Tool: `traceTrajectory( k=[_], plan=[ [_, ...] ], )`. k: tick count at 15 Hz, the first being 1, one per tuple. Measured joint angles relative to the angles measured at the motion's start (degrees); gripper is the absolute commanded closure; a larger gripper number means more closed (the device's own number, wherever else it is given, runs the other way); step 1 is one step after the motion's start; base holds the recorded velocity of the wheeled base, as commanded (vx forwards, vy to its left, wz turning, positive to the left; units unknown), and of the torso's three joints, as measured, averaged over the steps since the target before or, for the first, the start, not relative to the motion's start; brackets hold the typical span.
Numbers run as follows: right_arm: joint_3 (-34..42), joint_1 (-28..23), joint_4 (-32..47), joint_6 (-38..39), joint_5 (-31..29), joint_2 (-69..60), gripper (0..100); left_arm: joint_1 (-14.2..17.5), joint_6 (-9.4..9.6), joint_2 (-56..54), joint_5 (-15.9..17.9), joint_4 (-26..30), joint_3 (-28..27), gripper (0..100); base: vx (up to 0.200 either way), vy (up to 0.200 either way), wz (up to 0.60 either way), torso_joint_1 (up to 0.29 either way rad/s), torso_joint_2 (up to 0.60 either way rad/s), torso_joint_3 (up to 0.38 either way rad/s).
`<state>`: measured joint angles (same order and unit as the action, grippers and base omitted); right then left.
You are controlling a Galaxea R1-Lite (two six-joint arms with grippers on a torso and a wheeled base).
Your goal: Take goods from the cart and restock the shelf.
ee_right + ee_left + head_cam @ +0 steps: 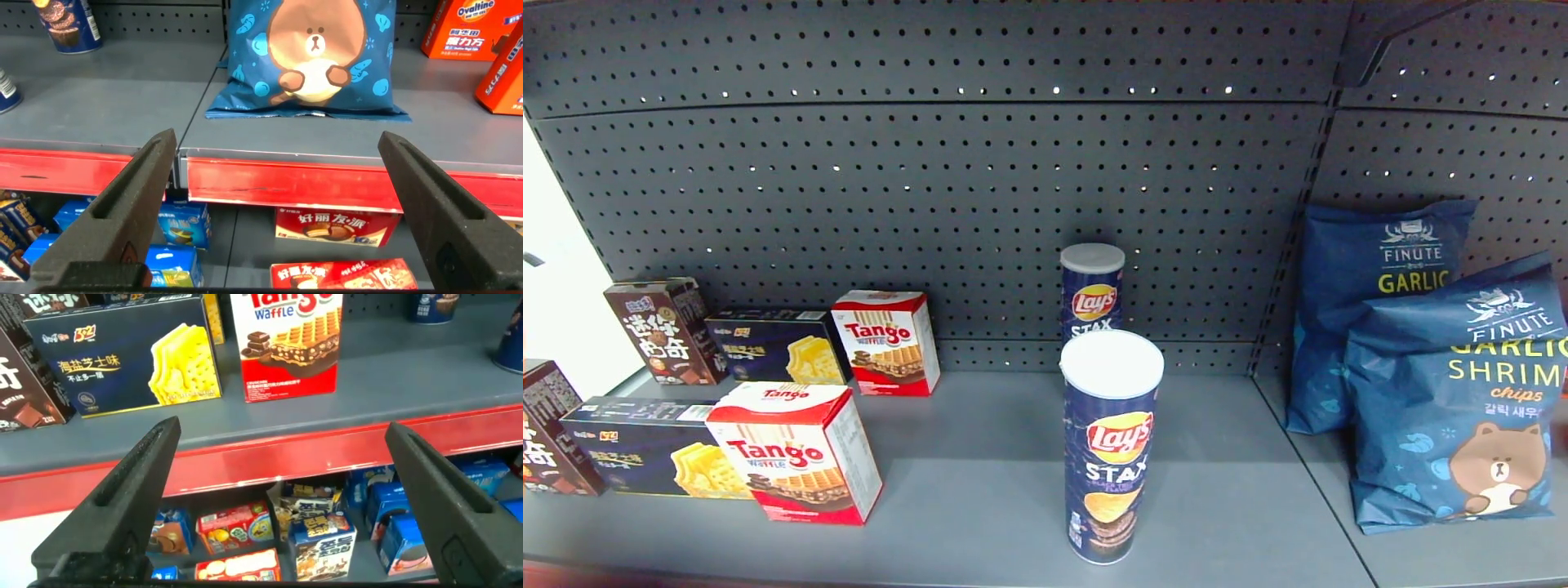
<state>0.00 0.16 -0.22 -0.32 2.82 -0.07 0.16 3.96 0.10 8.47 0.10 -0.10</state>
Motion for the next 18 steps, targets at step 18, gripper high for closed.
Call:
traceTrajectory(
  k=[18],
  plan=[
    [0.00, 0.00, 0.00, -0.01, -0.02, 0.00, 0, 0.00, -0.44, -0.07, -0.82, 0.00, 0.00, 0, 0.000, 0.000, 0.00, 0.000, 0.00, 0.000]
  ],
)
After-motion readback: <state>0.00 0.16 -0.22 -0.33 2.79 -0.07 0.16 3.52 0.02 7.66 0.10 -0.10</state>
